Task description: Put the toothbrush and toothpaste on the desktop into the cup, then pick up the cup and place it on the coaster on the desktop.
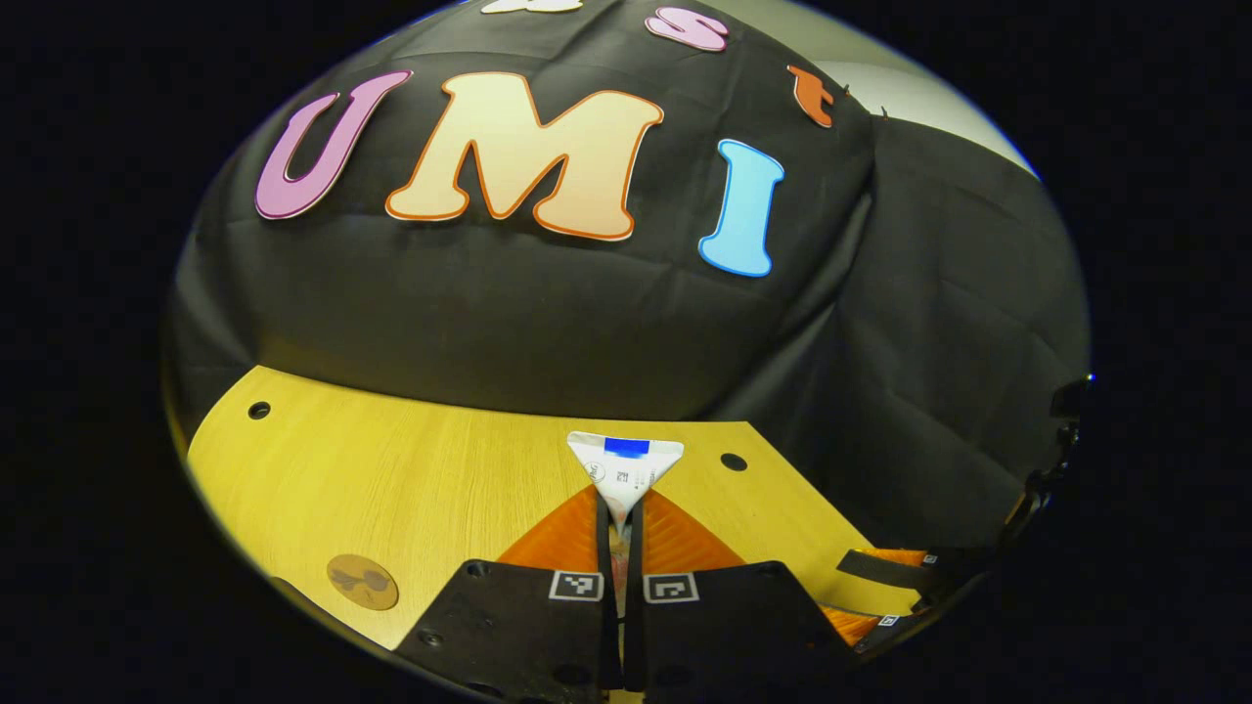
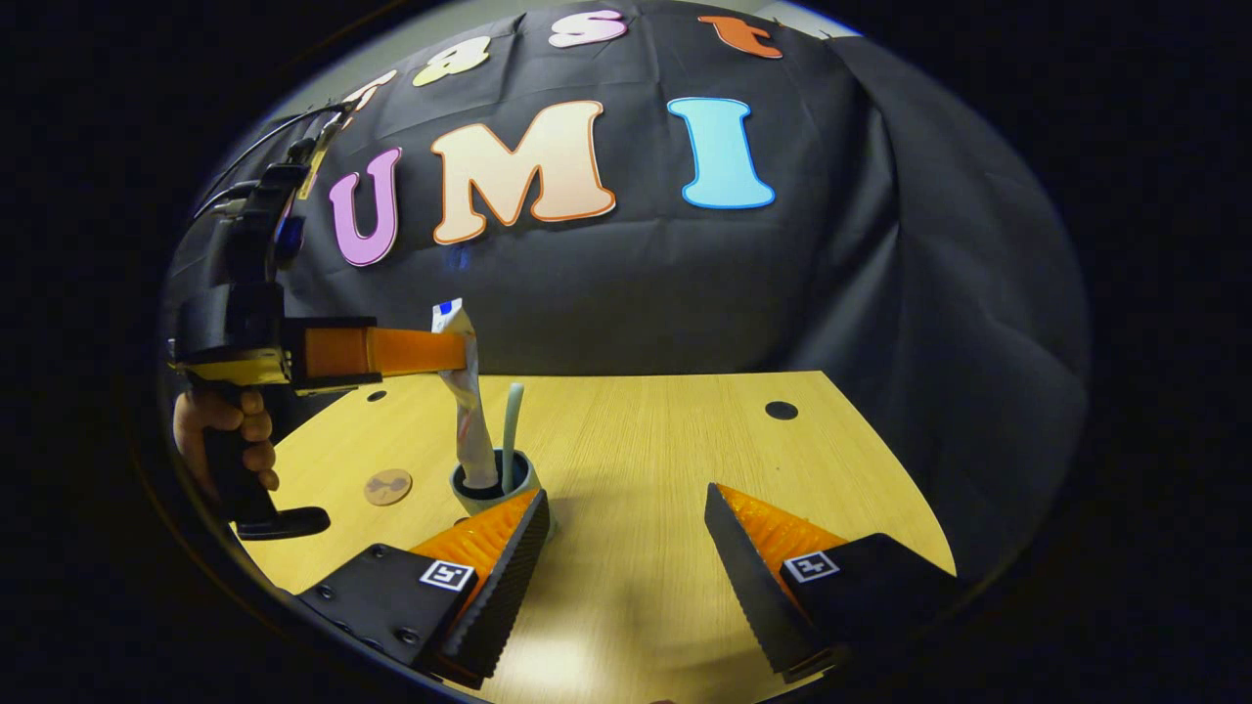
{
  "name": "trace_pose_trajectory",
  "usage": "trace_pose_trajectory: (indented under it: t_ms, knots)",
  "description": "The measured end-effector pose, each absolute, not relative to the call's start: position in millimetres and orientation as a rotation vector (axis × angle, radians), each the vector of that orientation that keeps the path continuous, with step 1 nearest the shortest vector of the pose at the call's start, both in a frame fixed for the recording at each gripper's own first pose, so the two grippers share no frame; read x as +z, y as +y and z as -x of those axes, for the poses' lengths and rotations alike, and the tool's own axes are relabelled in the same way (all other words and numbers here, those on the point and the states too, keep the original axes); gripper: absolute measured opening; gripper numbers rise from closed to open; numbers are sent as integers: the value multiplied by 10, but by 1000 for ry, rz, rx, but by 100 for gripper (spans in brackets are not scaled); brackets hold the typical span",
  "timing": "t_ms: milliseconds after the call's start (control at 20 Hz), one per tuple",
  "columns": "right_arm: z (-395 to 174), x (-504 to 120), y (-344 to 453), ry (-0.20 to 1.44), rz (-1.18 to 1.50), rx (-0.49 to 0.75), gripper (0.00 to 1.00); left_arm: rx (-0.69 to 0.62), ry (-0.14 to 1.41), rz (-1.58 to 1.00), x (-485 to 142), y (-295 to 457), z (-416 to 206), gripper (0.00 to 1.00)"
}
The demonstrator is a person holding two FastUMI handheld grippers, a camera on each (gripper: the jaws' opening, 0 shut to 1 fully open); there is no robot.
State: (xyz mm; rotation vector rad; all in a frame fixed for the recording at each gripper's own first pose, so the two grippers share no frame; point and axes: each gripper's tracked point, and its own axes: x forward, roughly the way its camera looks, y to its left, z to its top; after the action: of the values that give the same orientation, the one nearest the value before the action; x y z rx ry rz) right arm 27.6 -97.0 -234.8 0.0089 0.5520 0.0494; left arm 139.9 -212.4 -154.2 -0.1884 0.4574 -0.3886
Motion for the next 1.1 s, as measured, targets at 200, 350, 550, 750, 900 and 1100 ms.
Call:
trace_pose_trajectory:
  t_ms: [200, 350, 550, 750, 900, 1100]
  knots:
    - [-295, -2375, -991, 558, 8, 61, 99, -387, 489, 151, -1742, -2163, -1318, 5]
    - [-283, -2382, -968, 561, 19, 76, 99, -380, 466, 183, -1716, -2191, -1199, 26]
    - [-311, -2366, -890, 555, 35, 116, 99, -311, 419, 164, -1696, -2036, -1101, 98]
    - [-326, -2370, -715, 594, 4, 167, 97, -230, 411, 159, -1631, -1753, -971, 95]
    - [-321, -2423, -528, 665, -13, 225, 99, -155, 370, 116, -1510, -1429, -883, 95]
    - [-248, -2667, -278, 856, 6, 294, 99, -48, 356, 77, -1448, -936, -642, 95]
